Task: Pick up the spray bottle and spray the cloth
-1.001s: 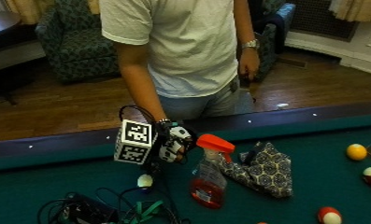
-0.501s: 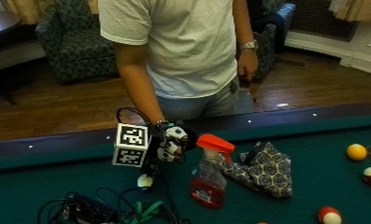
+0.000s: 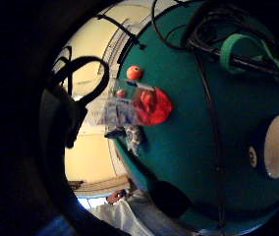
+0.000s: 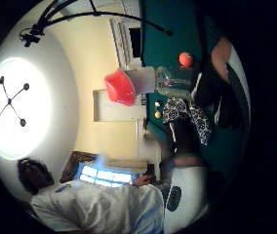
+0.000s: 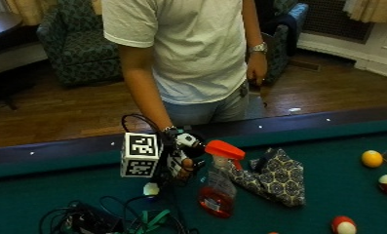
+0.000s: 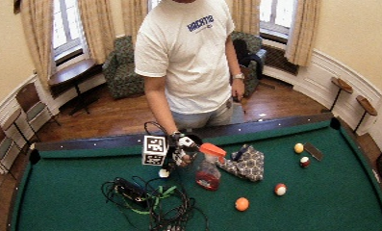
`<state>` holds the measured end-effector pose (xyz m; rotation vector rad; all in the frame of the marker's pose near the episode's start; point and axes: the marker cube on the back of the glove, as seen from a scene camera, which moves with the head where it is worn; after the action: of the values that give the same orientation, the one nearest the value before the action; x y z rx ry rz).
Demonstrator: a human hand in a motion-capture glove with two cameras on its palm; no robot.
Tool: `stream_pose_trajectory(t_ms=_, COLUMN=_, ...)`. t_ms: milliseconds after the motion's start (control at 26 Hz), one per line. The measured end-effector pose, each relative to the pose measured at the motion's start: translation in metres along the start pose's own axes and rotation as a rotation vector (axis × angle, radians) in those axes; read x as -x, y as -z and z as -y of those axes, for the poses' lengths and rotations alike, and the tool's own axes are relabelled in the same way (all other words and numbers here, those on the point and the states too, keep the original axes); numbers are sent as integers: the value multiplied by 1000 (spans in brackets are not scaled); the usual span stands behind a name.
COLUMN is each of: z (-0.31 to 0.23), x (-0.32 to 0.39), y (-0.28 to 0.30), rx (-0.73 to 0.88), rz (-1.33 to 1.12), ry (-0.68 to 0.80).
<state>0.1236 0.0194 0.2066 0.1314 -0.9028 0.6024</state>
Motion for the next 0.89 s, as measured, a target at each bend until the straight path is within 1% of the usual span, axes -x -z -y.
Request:
stream_pose_trajectory(t_ms=424, z=9, x=2, y=-10, rx=45, rz=-9, ry=0)
stream_pose_trajectory(t_ms=886, z=32, x=8, y=-29, rx=96, rz=4, ry=-12)
